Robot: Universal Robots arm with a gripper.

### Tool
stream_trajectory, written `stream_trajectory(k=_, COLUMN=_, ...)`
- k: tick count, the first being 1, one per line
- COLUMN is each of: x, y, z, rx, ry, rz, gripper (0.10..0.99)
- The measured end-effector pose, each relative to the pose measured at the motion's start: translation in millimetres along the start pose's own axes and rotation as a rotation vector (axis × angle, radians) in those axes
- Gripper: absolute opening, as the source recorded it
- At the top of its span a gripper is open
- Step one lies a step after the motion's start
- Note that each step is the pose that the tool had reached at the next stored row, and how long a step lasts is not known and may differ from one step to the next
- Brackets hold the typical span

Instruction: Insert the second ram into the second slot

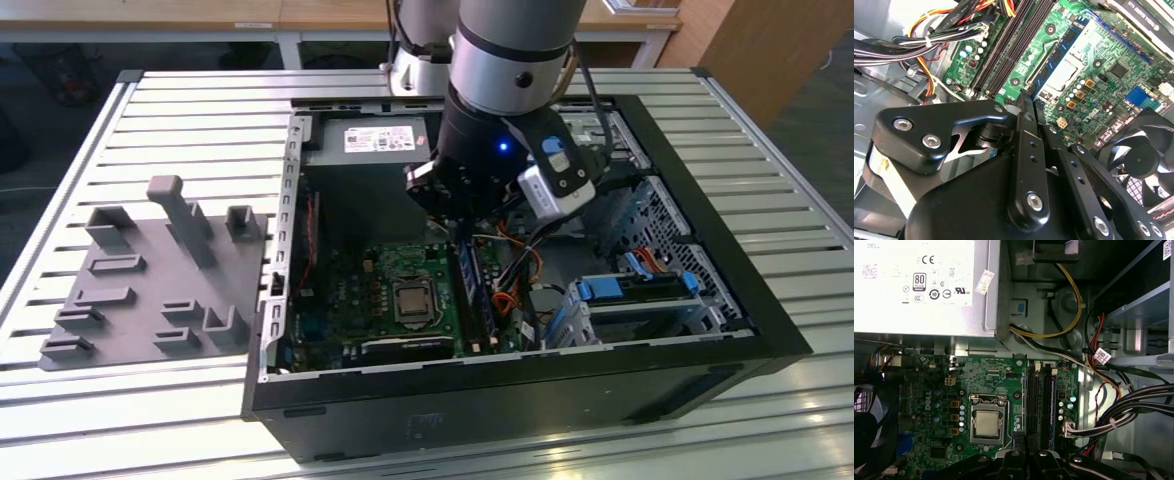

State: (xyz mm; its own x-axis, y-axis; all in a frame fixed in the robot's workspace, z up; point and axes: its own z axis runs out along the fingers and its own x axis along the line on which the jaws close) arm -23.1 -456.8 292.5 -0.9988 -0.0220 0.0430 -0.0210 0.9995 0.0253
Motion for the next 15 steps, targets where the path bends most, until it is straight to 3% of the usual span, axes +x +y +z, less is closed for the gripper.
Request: stream_trajectory(k=15, x=-2.1, y=-0.3, z=5.9, rx=0.000, ry=0.0004, rz=0.005, gripper=0.133)
